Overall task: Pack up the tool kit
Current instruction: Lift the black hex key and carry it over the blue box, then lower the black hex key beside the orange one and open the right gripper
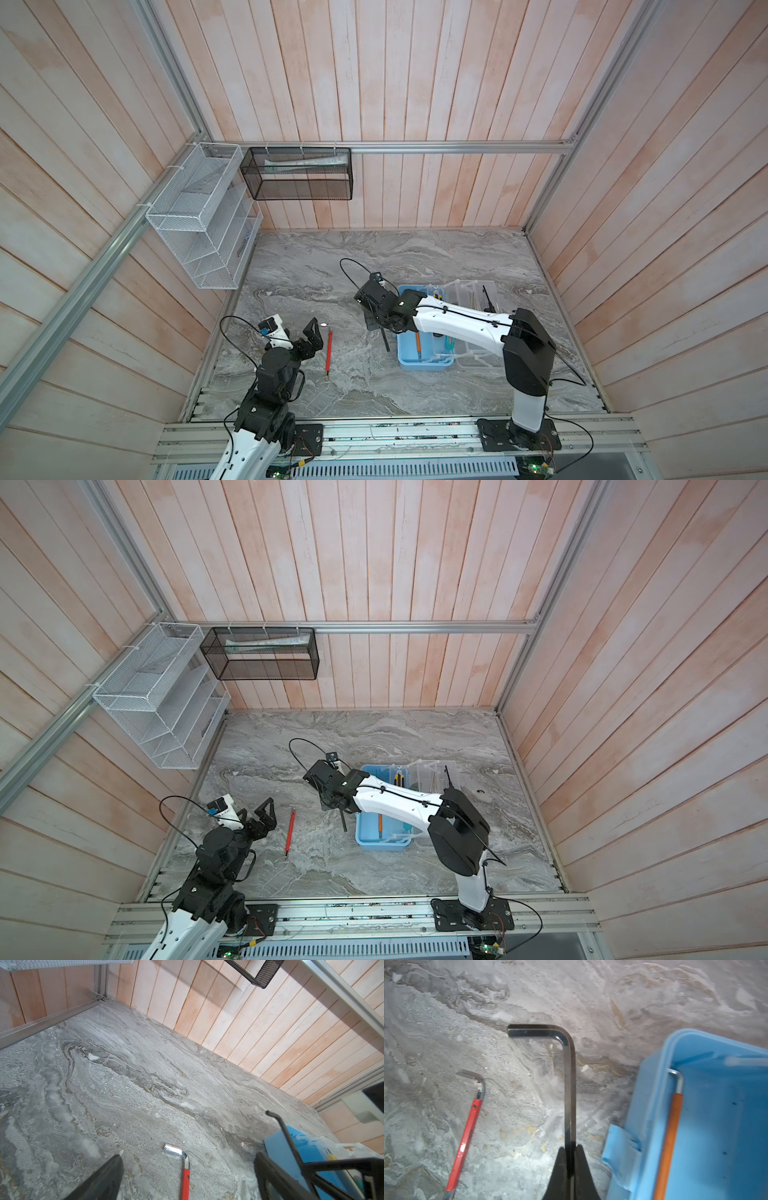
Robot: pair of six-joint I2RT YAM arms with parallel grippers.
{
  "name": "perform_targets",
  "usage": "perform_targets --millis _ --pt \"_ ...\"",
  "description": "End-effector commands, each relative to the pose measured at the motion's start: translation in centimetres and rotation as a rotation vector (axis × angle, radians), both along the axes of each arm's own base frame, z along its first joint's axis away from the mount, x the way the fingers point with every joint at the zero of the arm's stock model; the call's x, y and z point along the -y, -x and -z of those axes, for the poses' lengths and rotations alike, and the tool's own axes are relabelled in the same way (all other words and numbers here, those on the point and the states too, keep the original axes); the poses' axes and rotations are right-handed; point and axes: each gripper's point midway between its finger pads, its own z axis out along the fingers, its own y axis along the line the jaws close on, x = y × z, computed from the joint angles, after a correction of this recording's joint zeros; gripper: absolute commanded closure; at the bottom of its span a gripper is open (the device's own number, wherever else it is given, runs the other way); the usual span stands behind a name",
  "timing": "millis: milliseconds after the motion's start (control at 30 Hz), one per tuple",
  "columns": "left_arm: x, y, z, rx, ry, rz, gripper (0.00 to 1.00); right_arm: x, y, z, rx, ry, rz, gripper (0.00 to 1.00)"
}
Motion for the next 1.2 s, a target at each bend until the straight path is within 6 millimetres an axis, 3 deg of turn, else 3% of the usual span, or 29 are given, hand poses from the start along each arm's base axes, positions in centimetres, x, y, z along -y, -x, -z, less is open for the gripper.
perform_targets --millis 0,200,400,667,1167 --pt "0.3 0.0 -0.2 0.017 -0.004 0.018 0.0 4.0 -0.8 -1.6 0.052 0.017 0.113 1.0" --pt "0.4 -0.1 -0.2 0.016 -0.005 0.022 0.0 8.3 -0.3 -1.4 0.052 0.03 0.205 1.0" --pt "0.3 -0.1 -0.2 0.017 -0.005 0.02 0.0 10.4 -0.1 0.7 0.02 0.069 0.273 1.0" --pt "0.3 -0.1 -0.2 0.016 -0.005 0.02 0.0 10.6 0.2 3.3 -0.023 0.07 0.278 1.0" --pt "0.3 -0.1 -0.1 0.016 -0.005 0.018 0.0 8.8 -0.1 7.3 -0.109 0.013 0.242 1.0"
